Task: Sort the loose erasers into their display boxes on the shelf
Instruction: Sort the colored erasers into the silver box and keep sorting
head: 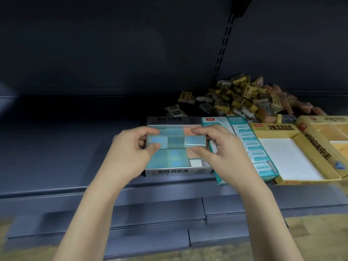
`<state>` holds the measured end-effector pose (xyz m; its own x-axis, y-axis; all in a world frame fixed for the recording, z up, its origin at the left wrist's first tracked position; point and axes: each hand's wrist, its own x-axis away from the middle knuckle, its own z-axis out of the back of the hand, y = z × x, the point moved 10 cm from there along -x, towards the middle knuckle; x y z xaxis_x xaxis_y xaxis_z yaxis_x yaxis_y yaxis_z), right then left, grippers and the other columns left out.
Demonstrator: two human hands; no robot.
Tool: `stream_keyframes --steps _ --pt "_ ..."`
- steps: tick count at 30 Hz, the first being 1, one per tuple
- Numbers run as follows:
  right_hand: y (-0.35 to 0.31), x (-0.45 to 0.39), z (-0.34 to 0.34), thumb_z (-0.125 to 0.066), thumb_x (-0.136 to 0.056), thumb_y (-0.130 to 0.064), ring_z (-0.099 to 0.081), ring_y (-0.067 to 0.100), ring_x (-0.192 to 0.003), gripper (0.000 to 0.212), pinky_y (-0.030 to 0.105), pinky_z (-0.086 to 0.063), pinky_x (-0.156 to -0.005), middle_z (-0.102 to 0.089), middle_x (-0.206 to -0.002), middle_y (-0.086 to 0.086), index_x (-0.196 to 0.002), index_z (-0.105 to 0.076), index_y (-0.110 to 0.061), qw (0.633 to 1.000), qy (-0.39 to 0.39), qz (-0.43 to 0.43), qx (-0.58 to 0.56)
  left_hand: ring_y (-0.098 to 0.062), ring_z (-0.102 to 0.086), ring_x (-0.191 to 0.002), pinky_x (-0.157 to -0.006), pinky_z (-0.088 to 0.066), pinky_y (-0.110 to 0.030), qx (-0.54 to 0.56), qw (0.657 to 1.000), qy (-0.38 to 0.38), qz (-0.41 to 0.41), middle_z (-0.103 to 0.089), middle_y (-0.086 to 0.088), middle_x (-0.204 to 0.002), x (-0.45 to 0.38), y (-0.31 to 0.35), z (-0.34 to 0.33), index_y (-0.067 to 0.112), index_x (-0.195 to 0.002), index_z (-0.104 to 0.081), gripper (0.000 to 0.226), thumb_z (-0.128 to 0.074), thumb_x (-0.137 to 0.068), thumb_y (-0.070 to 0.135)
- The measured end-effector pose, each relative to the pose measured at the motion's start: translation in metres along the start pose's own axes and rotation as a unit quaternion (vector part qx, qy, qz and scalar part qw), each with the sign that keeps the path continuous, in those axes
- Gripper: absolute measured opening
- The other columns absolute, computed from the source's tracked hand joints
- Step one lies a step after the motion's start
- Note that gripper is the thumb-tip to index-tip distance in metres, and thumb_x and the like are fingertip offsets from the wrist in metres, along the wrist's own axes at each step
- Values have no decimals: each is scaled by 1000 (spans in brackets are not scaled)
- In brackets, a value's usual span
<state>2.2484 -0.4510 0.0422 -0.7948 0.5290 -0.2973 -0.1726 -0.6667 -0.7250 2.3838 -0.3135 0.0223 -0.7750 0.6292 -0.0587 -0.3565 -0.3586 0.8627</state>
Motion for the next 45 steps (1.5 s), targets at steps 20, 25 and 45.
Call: stream_keyframes --steps 20,25,45 --pt "-6 -8 -29 -75 -75 -29 -43 9 -98 13 30 -27 -92 -69 -88 -10 -80 -64 -34 992 -47 22 112 -19 -38 -118 -99 -31 -35 -230 969 13 -87 -51 7 -124 6 8 -2 24 -117 -62 44 -72 -76 34" --pt "-1 -10 -33 -73 -77 -31 -39 5 -92 13 26 -28 -92 -70 -90 -7 -87 -66 -34 989 -86 7 123 -16 -34 -128 -108 -28 -39 -242 966 -43 -78 -44 10 -137 4 6 -6 27 -123 -58 53 -74 -73 35" --pt "-12 -16 -35 -74 -76 -9 -56 9 -78 8 25 -47 -77 -53 -81 -14 -83 -75 -13 993 -84 29 78 -13 -38 -133 -112 -28 -33 -236 965 -55 -98 -43 7 -143 -2 7 -12 18 -131 -52 58 -72 -78 31"
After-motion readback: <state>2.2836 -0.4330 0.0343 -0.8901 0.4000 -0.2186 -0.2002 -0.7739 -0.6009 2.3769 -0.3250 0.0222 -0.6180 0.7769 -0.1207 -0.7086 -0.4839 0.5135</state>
